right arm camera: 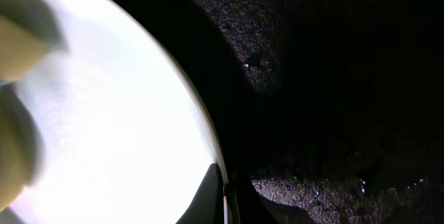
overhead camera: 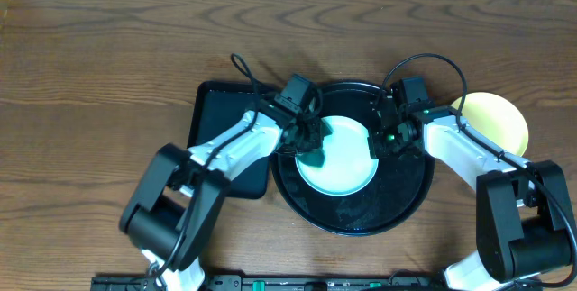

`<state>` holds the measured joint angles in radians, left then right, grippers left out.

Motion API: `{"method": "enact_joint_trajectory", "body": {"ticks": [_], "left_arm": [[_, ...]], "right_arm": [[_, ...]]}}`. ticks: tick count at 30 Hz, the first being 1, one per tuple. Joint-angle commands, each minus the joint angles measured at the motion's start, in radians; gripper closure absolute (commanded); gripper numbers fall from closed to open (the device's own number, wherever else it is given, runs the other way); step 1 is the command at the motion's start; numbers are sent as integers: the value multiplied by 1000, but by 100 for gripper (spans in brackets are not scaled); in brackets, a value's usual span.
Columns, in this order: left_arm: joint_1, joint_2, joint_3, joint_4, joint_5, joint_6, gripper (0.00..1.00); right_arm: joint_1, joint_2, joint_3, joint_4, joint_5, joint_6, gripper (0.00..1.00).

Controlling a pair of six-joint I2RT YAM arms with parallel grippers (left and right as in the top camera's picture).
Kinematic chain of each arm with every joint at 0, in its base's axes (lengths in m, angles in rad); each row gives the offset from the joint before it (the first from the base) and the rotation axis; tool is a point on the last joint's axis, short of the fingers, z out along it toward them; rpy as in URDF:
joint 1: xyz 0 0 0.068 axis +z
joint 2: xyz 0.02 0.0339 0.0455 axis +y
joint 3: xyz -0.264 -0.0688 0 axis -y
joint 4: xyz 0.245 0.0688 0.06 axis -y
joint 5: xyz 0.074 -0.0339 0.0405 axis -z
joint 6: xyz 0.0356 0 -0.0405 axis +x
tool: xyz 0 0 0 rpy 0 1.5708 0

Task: Clean dirty plates on tray and stack at the side
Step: 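Scrub the pale green plate with the sponge in the left gripper, then return the sponge to the small black tray with the left gripper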

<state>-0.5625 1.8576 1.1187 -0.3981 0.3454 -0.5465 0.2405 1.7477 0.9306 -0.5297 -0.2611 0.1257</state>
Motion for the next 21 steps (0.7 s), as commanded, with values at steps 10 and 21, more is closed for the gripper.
{"method": "enact_joint_trajectory", "body": {"ticks": [10, 21], "left_arm": [[121, -357, -8, -327, -203, 139, 92], [349, -333, -69, -344, -211, 195, 92]], "right_arm": [[-53, 25, -26, 24, 9, 98, 99], [-78, -98, -2, 12, -80, 14, 99]]}}
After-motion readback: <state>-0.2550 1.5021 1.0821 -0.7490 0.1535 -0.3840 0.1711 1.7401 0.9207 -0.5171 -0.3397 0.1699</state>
